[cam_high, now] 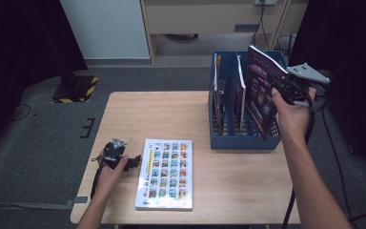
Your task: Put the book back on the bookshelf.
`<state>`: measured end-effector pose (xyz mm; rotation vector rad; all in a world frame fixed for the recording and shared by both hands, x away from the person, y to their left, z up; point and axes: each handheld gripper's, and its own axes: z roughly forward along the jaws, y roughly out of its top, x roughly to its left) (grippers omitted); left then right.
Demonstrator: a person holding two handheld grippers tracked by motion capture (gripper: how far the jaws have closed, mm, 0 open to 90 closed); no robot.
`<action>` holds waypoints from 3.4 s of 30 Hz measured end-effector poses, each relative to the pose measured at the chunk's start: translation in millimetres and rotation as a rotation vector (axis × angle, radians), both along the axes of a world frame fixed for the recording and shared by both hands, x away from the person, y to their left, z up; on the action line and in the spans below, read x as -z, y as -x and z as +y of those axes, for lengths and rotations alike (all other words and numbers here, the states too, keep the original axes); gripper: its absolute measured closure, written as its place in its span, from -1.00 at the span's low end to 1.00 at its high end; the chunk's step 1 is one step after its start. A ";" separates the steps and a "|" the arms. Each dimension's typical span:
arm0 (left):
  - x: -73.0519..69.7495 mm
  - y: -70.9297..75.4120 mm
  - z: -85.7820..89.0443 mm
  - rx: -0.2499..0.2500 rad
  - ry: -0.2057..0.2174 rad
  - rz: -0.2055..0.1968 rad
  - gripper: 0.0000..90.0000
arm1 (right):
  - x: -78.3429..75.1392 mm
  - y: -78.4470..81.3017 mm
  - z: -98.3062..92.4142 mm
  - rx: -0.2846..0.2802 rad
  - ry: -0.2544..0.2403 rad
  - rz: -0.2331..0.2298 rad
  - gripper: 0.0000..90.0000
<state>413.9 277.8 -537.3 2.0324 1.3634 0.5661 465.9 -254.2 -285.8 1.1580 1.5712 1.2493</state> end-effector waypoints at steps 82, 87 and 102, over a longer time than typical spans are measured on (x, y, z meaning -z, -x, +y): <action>0.2 0.2 -2.0 0.004 0.004 -0.002 -1.00 | 69.6 -64.6 18.3 0.109 -0.044 -0.019 0.86; 0.2 0.1 -2.2 0.004 0.004 -0.002 -1.00 | 76.5 -64.8 17.9 0.116 -0.040 -0.013 0.86; 0.2 0.0 -2.3 0.005 0.004 -0.002 -1.00 | 93.5 -62.2 20.7 0.106 -0.048 -0.002 0.85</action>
